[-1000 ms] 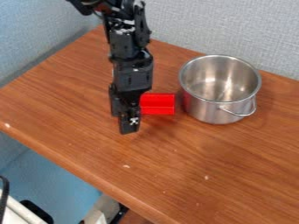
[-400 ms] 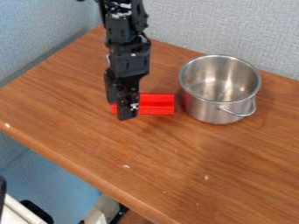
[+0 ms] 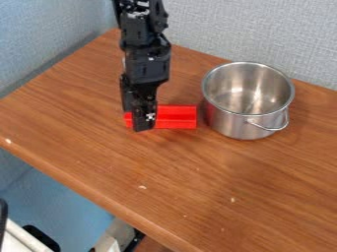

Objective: Put the red object in the metal pot

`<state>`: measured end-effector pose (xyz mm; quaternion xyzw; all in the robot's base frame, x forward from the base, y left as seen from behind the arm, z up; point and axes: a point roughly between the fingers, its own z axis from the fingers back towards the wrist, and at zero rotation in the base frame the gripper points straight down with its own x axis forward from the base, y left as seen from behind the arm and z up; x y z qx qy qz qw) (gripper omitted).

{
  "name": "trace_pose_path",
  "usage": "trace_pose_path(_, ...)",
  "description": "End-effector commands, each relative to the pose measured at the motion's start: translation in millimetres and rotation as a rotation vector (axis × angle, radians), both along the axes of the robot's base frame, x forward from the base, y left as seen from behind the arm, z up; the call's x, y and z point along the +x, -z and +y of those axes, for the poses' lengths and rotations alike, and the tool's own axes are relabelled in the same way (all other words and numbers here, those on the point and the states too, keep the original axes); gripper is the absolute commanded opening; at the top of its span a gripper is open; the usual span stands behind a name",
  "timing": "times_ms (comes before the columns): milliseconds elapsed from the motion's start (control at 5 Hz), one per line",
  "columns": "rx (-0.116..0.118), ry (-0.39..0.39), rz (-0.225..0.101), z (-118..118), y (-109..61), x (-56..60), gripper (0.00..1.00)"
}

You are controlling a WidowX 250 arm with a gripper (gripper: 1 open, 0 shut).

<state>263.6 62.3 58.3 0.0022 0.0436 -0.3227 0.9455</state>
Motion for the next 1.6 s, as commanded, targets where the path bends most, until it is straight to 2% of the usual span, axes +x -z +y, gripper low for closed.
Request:
trace_pose_path(0, -0.005, 0.052, -0.031, -2.6, -6.2, 13.3, 0.0)
trace_pose_path(400, 0.01, 0.054, -0.025, -6.1, -5.1, 15.5, 0.0)
trace_pose_path(1400, 0.014, 0.054, -0.041, -11.9, -5.5, 14.6, 0.0)
